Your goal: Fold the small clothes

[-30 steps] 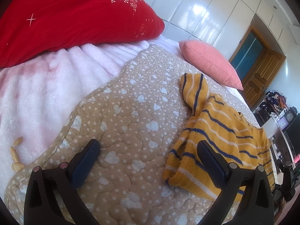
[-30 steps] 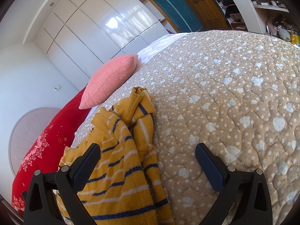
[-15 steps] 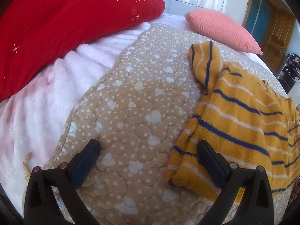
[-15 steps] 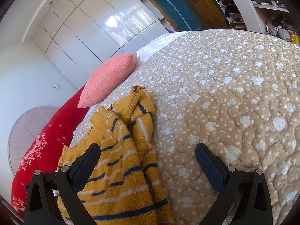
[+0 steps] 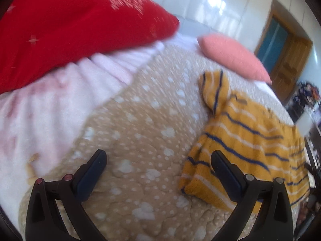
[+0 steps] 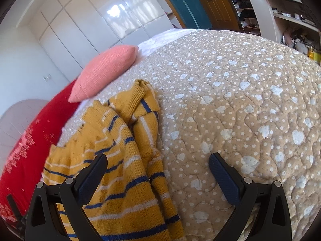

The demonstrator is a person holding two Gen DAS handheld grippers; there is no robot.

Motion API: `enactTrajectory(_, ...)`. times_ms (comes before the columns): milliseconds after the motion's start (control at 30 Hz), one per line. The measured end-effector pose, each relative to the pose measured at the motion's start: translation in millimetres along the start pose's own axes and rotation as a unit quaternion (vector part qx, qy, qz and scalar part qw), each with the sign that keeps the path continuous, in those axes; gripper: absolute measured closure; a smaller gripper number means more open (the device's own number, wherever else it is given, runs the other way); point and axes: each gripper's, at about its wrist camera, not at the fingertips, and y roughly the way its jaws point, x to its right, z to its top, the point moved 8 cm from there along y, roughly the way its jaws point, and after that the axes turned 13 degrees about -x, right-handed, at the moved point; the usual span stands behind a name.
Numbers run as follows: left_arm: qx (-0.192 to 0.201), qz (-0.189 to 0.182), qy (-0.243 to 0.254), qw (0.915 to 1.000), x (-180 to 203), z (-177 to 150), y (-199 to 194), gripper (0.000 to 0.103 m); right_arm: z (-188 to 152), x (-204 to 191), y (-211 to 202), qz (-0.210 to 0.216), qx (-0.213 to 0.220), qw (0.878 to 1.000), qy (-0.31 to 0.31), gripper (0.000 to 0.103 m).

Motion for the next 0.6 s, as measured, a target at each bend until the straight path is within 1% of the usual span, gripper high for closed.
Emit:
enactTrajectory(67, 0.036, 0.003, -0.010, 0.9993, -4.2, 2.0, -18.1, 0.000, -1.5, -14.7, -4.7, -0.041, -0.030, 0.998, -0.029, 0.001)
enactTrajectory(100, 0.052, 0.006, -0.013, 0.9985, -5.8, 2.7, -27.5, 0.000, -0.1, -24.7, -14.2, -0.050, -0.023, 0.997, -0.049, 0.003)
enactTrajectory(167, 0.076, 0.019, -0.012, 0.9968, -7.0, 4.1, -41.3, 0.000, 6.3, -44.8, -47.7, -0.080, 0.041, 0.992, -0.084, 0.004)
enactTrajectory(200, 0.085, 0.021, -0.010, 0.9961, -6.3, 5.1, -47.1, 0.000, 9.3, -51.2, -61.2, -0.099, 0.071, 0.988, -0.094, 0.003)
enactTrajectory(233, 0.088, 0.018, -0.009, 0.9959, -6.9, 7.0, -51.1, 0.000, 14.0, -61.1, -77.7, -0.121, 0.110, 0.981, -0.108, 0.003)
enactTrajectory(267, 0.088, 0.007, -0.007, 0.9960, -4.3, 7.1, -54.3, 0.000, 17.1, -66.5, -85.3, -0.127, 0.126, 0.977, -0.115, 0.003)
enactTrajectory(300, 0.086, -0.006, -0.005, 0.9962, -0.8, 6.9, -55.5, 0.000, 20.9, -69.9, -89.2, -0.130, 0.132, 0.976, -0.117, 0.003)
enactTrajectory(333, 0.084, -0.013, -0.004, 0.9964, 1.9, 6.8, -55.3, 0.000, 23.8, -74.3, -86.7, -0.123, 0.112, 0.980, -0.112, 0.003)
enactTrajectory(367, 0.080, -0.021, -0.002, 0.9966, 5.3, 6.5, -54.3, 0.000, 25.8, -78.7, -79.6, -0.104, 0.083, 0.985, -0.106, 0.004)
enactTrajectory(400, 0.076, -0.024, 0.000, 0.9968, 8.2, 6.3, -52.6, 0.000, 27.1, -84.8, -72.2, -0.076, 0.060, 0.990, -0.099, 0.011)
enactTrajectory(433, 0.073, -0.023, 0.001, 0.9971, 9.9, 5.8, -51.1, 0.000, 26.8, -87.9, -66.7, -0.056, 0.046, 0.993, -0.094, 0.024)
enactTrajectory(467, 0.070, -0.021, 0.001, 0.9973, 11.7, 6.7, -47.3, 0.000, 26.5, -94.0, -57.3, -0.037, 0.027, 0.995, -0.090, 0.029)
enactTrajectory(533, 0.065, -0.018, -0.003, 0.9977, 11.4, 6.4, -43.8, 0.000, 20.7, -108.6, -35.9, -0.009, -0.004, 0.996, -0.092, 0.030)
enactTrajectory(567, 0.063, -0.019, -0.007, 0.9978, 9.8, 6.0, -42.6, 0.000, 18.2, -115.5, -24.1, -0.004, -0.015, 0.995, -0.095, 0.030)
enactTrajectory(600, 0.060, -0.022, -0.012, 0.9979, 7.4, 5.7, -42.1, 0.000, 15.5, -119.5, -11.3, -0.010, -0.025, 0.995, -0.099, 0.030)
